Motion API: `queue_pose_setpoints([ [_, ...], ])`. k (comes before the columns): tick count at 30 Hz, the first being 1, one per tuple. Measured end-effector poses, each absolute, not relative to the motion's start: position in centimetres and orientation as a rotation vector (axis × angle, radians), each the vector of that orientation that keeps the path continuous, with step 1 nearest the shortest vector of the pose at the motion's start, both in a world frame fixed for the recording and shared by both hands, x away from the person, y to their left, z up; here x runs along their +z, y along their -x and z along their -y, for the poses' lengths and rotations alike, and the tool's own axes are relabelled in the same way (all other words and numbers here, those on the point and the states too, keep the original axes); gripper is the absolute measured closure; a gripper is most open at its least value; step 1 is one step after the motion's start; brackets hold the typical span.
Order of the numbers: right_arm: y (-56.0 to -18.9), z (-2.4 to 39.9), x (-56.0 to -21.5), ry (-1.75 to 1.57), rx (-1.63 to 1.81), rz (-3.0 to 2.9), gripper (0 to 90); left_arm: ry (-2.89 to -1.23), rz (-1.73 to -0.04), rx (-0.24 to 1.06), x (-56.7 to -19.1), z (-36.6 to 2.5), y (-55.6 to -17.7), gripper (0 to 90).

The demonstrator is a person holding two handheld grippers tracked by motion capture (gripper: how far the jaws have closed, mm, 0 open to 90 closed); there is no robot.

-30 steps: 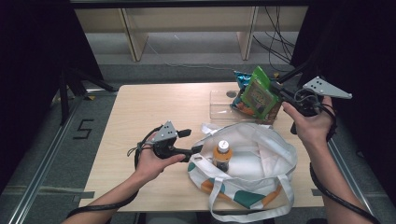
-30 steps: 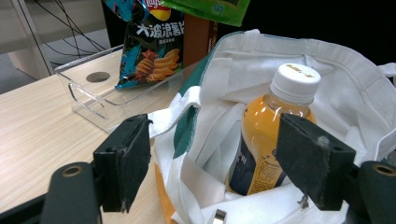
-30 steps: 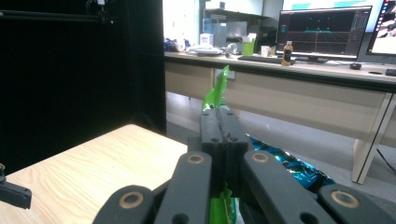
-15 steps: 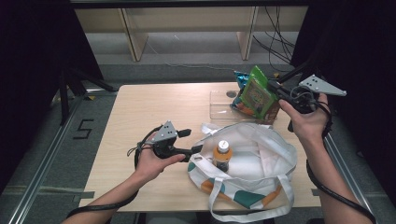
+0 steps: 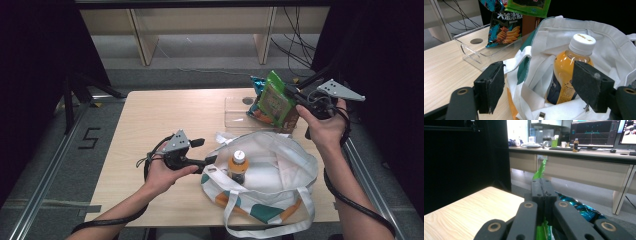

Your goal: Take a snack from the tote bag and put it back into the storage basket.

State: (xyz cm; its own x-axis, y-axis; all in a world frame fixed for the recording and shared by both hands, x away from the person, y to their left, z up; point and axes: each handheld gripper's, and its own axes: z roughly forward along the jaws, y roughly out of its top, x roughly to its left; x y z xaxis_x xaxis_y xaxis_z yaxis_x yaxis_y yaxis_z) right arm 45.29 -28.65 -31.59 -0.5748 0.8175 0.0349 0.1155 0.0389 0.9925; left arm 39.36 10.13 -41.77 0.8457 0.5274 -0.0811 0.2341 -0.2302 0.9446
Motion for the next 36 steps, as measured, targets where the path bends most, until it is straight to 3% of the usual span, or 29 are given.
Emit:
queue_pose_setpoints([
  [36,-47.6,26.9,-32.9,-0.957,1.576,-1.782,90.0,-1.819,-0.574,0.300,-41.8,-10.1,-39.3,25.8],
])
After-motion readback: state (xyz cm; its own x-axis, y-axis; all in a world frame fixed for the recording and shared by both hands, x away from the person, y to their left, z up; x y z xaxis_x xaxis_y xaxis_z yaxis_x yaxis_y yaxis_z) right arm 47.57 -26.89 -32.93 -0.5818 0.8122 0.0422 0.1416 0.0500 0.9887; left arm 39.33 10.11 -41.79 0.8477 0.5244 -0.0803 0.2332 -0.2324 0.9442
